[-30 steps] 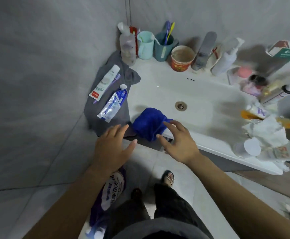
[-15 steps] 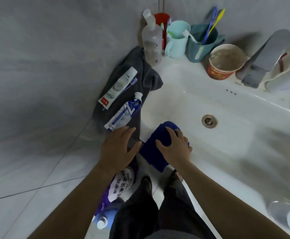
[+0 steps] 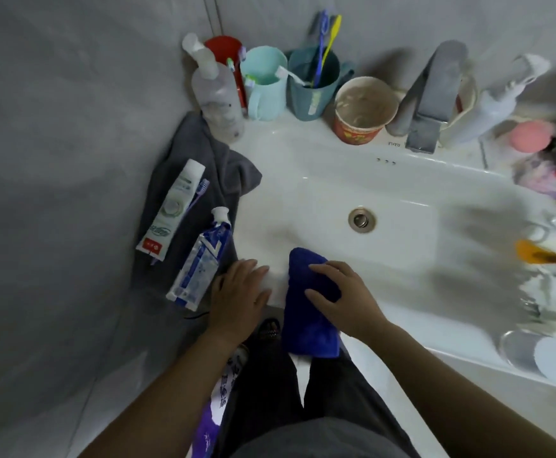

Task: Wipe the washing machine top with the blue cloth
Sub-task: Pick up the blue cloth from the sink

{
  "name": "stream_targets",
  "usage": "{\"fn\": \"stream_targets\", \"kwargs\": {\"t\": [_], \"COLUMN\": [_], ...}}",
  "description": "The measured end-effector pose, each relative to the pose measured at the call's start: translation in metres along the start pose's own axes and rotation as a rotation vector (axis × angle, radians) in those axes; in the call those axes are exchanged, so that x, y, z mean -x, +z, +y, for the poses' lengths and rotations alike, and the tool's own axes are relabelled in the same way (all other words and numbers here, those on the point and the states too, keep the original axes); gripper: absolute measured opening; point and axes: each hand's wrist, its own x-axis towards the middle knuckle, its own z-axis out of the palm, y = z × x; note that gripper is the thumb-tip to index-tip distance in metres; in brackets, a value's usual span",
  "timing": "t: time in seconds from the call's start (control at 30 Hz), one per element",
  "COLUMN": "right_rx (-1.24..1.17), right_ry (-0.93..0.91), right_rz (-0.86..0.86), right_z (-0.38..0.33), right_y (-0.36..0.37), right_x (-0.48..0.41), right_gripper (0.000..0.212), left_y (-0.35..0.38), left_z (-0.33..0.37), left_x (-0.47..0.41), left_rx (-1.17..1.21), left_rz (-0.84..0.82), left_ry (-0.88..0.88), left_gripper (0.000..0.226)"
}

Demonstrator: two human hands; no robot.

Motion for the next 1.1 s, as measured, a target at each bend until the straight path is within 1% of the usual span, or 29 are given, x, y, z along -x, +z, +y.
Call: {"fn": "stream_targets", "kwargs": {"t": [0.1,0.17,0.23,0.3,0.4,0.47,0.57,0.67,0.7,0.77,0.97,1.1], "right_rx": [0.120,0.255,0.296,0.279,0.248,0.248,0.323,0.354,0.370,0.378,0.311,0.393], "right_ry": [0.206,0.256,0.218,0.140,0.026,0.001,0.080,0.249,0.277,0.283,0.238,0.292], "right_rz": [0.109,0.162,0.217,0.219,0.178,0.203,0.327,0.311,0.297,0.292,0.378,0.337], "right_z": [-0.030,-0.037,-0.033,-0.023,-0.008,-0.001,-0.006,-0.019,-0.021,-0.019,-0.013,-0.017], "right_y": [0.028,0.047,0.054,0.050,0.041,0.040,0.048,0.055,0.055,0.054,0.057,0.057], "right_x": [-0.016,-0.019,-0.014,-0.006,0.006,0.015,0.014,-0.005,-0.011,-0.017,-0.002,-0.010], "right_gripper": [0.057,0.056,0.051,0.048,0.055,0.057,0.055,0.055,0.054,0.051,0.049,0.054], "left_y": [0.003,0.004,0.005,0.006,0.005,0.005,0.007,0.014,0.015,0.015,0.010,0.011], "left_z": [-0.005,-0.008,-0.012,-0.019,-0.026,-0.026,-0.024,-0.025,-0.025,-0.024,-0.023,-0.024], "left_x": [-0.001,-0.003,-0.005,-0.010,-0.020,-0.024,-0.027,-0.028,-0.029,-0.030,-0.028,-0.029], "left_rx": [-0.005,0.000,-0.021,-0.067,-0.080,-0.069,-0.073,-0.085,-0.087,-0.083,-0.069,-0.059], "left_rz": [0.031,0.029,0.035,0.042,0.039,0.068,0.139,0.175,0.182,0.186,0.172,0.147], "left_ry": [0.040,0.055,0.096,0.189,0.292,0.315,0.320,0.326,0.330,0.329,0.326,0.310], "left_gripper": [0.037,0.040,0.041,0.040,0.040,0.036,0.030,0.031,0.031,0.032,0.033,0.032]}}
